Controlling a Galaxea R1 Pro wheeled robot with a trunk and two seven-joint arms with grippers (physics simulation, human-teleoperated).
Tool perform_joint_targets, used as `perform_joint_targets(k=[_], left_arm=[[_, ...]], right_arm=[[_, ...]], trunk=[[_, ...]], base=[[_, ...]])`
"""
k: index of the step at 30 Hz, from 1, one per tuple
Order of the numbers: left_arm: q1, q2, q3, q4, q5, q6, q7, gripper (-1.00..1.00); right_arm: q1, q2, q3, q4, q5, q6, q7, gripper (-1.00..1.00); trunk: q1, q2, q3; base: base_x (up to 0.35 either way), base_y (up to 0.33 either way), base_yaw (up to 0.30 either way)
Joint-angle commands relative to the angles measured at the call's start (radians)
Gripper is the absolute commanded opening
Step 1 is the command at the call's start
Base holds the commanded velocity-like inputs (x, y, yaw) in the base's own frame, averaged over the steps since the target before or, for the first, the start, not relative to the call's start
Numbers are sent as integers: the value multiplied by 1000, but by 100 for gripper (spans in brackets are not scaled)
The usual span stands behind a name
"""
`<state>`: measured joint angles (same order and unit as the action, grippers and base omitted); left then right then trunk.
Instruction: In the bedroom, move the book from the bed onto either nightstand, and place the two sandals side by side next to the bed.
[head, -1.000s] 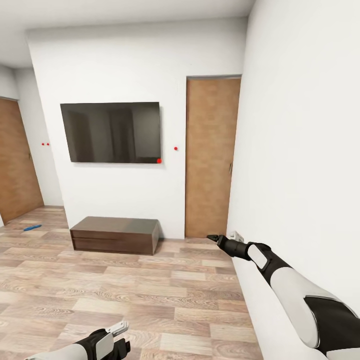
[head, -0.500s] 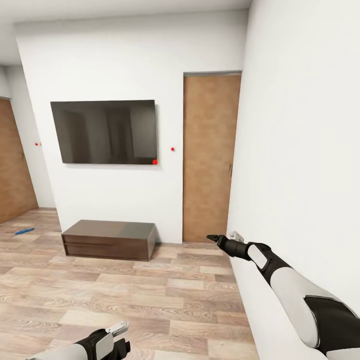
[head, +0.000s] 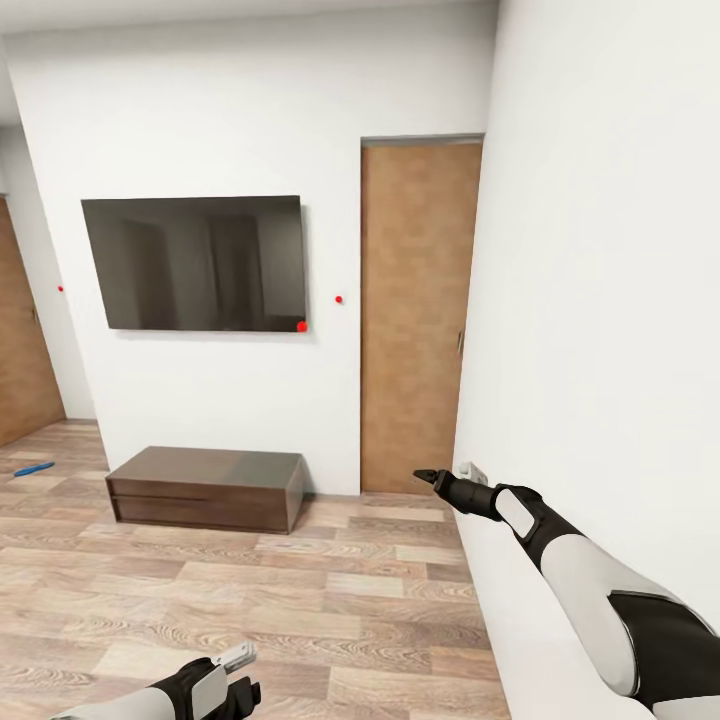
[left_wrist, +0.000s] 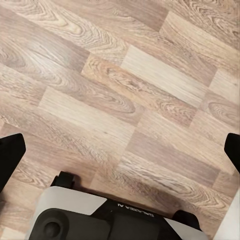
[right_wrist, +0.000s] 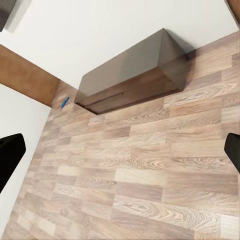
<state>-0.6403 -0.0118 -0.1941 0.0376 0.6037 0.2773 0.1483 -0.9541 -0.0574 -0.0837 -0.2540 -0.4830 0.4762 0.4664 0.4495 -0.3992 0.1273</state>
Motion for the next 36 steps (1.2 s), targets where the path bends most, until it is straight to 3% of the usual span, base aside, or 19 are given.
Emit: perform_joint_targets(k=[1, 36], left_arm=[[-1, 0, -8, 1, 10, 2, 2, 100], [-1, 0, -8, 1, 10, 2, 3, 100]], right_arm=[[0, 0, -8, -1, 0, 9, 1, 100], [0, 1, -8, -1, 0, 9, 1, 100]], trunk=[[1, -1, 0], [1, -1, 0]], base=[[45, -17, 0], [40, 53, 11]])
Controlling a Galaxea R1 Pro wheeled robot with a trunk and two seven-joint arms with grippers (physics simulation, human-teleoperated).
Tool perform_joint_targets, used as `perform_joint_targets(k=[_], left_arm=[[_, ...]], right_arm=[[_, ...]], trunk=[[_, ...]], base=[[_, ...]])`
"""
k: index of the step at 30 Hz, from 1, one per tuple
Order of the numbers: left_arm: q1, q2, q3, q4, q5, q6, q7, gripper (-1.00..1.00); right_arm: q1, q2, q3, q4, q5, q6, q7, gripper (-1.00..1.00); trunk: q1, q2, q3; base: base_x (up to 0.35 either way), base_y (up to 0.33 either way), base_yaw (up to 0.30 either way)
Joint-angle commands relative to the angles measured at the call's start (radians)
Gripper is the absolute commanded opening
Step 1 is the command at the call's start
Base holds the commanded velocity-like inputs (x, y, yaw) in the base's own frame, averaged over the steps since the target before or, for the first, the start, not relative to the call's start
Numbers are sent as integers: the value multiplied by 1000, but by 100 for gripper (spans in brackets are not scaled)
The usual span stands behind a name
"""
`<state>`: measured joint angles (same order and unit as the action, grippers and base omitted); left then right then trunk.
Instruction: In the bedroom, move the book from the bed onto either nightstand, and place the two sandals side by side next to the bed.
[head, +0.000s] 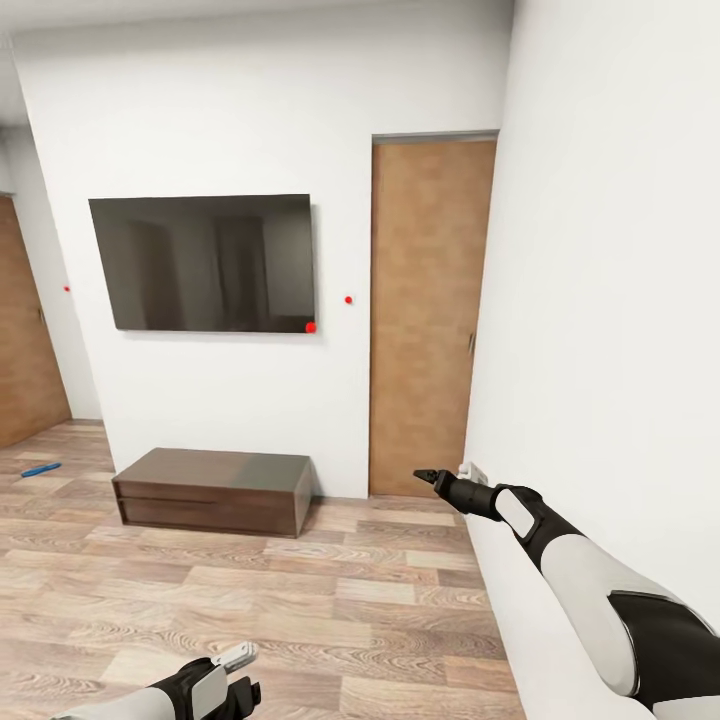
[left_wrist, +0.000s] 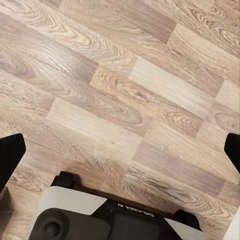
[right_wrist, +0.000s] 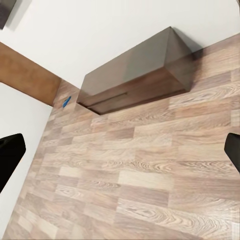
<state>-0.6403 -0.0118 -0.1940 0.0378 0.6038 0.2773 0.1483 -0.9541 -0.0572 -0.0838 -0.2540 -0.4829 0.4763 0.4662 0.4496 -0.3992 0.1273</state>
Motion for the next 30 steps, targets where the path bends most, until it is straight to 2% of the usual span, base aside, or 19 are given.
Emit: perform_joint_targets(k=[1, 14, 30], left_arm=[[-1, -1, -9, 1, 10, 2, 2, 100], [-1, -1, -9, 2, 10, 2, 3, 100], [-1, -1, -9, 1, 10, 2, 2, 100]], right_arm=[[0, 0, -8, -1, 0, 8, 2, 100], [0, 0, -8, -1, 0, 8, 2, 100], [0, 0, -8, -1, 0, 8, 2, 100]], trunk=[[0, -1, 0], [0, -1, -3], [0, -1, -4]], base=[[4, 5, 148], [1, 2, 209], [43, 0, 27]])
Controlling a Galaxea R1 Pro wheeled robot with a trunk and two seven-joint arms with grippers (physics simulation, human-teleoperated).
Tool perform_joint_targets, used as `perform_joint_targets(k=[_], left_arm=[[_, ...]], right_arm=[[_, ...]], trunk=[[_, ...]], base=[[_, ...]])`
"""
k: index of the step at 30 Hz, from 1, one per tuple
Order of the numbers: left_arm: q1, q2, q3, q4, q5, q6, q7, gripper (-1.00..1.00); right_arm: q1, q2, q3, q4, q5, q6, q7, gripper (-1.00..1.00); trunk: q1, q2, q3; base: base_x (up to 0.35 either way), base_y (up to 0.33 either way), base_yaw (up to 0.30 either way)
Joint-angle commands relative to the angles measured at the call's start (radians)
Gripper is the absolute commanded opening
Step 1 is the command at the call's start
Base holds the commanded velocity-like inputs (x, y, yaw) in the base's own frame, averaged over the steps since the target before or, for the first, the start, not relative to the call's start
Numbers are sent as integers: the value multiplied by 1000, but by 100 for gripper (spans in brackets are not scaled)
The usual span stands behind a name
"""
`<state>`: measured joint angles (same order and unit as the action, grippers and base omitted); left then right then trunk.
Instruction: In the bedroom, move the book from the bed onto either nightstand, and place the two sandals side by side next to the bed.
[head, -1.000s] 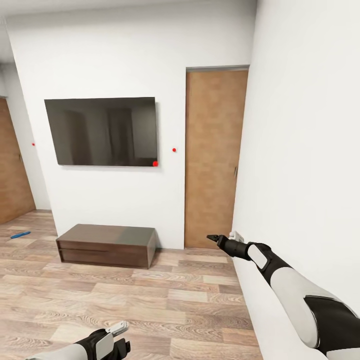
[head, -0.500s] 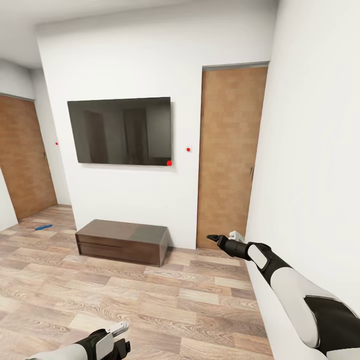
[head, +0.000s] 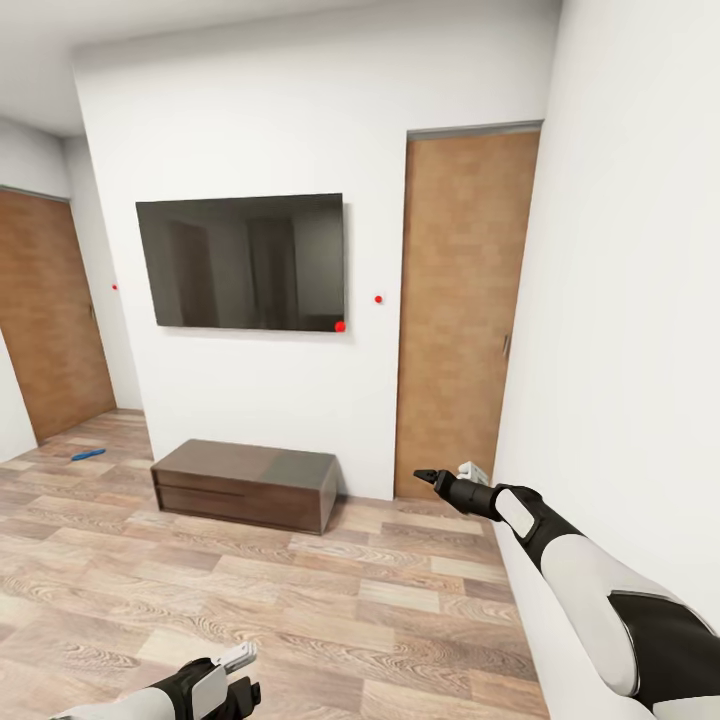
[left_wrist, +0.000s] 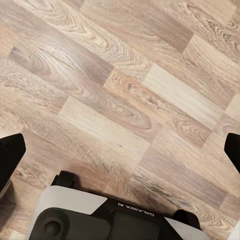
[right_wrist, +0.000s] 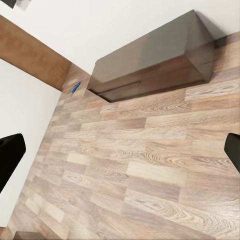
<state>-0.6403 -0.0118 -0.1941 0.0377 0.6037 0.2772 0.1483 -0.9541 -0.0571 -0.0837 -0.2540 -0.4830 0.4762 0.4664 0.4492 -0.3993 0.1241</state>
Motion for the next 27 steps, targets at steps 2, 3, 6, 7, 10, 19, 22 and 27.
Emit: perform_joint_targets(k=[2, 3, 6, 7, 10, 19, 22, 27], left_arm=[[-1, 0, -8, 1, 10, 2, 2, 100], [-1, 0, -8, 1, 10, 2, 2, 100], [-1, 0, -8, 1, 10, 2, 2, 100], [-1, 0, -8, 1, 10, 2, 2, 100], [-1, 0, -8, 1, 10, 2, 2, 100], [-1, 0, -8, 1, 10, 2, 2, 100], [-1, 0, -8, 1, 10, 2, 2, 100], [-1, 0, -8, 1, 10, 2, 2, 100]], right_arm=[[0, 0, -8, -1, 0, 9, 1, 100], [0, 0, -8, -1, 0, 9, 1, 100], [0, 0, -7, -1, 0, 9, 1, 100], [0, 0, -8, -1, 0, 9, 1, 100], [0, 0, -8, -1, 0, 9, 1, 100], [0, 0, -8, -1, 0, 9, 1, 100], [0, 0, -7, -1, 0, 9, 1, 100], [0, 0, -7, -1, 0, 9, 1, 100]], trunk=[[1, -1, 0], [1, -1, 0], [1, -1, 0], [1, -1, 0], [1, -1, 0], [1, -1, 0], [1, -1, 0], [1, -1, 0]], base=[[231, 0, 2], [264, 0, 2], [292, 0, 1], [311, 0, 1], [321, 0, 0], [336, 0, 44], [342, 0, 110], [343, 0, 171]])
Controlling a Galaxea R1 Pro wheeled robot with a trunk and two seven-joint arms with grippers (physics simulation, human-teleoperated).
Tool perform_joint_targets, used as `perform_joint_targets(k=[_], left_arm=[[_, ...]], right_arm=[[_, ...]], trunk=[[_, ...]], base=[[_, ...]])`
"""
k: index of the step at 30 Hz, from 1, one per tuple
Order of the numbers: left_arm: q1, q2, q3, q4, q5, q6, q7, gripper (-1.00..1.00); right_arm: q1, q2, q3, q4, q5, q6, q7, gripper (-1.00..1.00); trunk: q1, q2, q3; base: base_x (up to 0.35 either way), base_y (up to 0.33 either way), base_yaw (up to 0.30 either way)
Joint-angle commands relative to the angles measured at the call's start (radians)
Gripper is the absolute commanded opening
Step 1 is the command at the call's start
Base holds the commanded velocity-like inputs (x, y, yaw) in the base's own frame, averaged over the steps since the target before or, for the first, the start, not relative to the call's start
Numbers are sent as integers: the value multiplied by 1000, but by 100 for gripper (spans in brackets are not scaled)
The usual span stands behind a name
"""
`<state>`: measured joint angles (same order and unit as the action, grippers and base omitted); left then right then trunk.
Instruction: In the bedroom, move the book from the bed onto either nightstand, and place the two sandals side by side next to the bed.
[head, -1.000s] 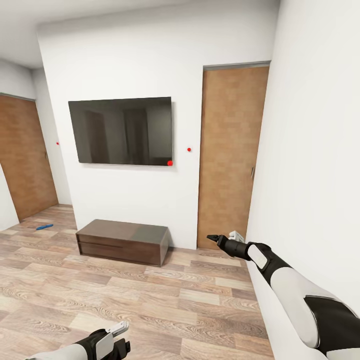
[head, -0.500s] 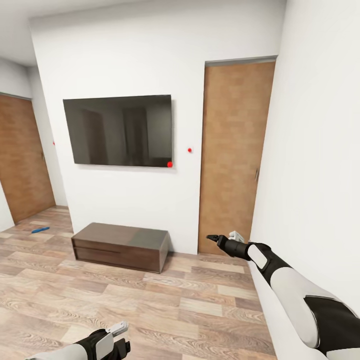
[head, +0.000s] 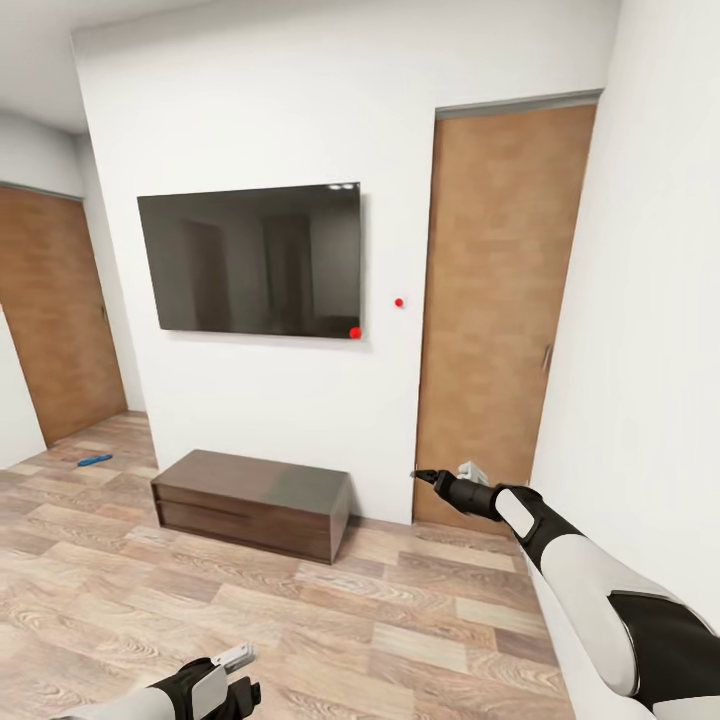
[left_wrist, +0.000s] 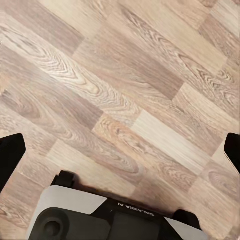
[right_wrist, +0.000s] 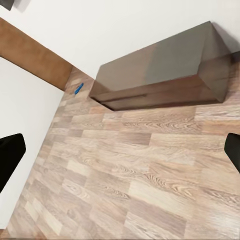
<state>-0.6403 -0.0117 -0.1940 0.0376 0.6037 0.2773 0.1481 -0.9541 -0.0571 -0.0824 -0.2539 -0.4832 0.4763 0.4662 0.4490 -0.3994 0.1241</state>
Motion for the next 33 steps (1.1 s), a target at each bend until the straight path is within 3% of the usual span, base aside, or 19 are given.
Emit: perform_joint_targets(k=[1, 33], left_arm=[[-1, -1, -8, 1, 10, 2, 2, 100], [-1, -1, -8, 1, 10, 2, 2, 100]], right_arm=[[0, 0, -8, -1, 0, 8, 2, 100], [0, 0, -8, 2, 1, 8, 1, 100]], trunk=[[1, -1, 0], [1, -1, 21]], base=[[344, 0, 213], [336, 0, 241]])
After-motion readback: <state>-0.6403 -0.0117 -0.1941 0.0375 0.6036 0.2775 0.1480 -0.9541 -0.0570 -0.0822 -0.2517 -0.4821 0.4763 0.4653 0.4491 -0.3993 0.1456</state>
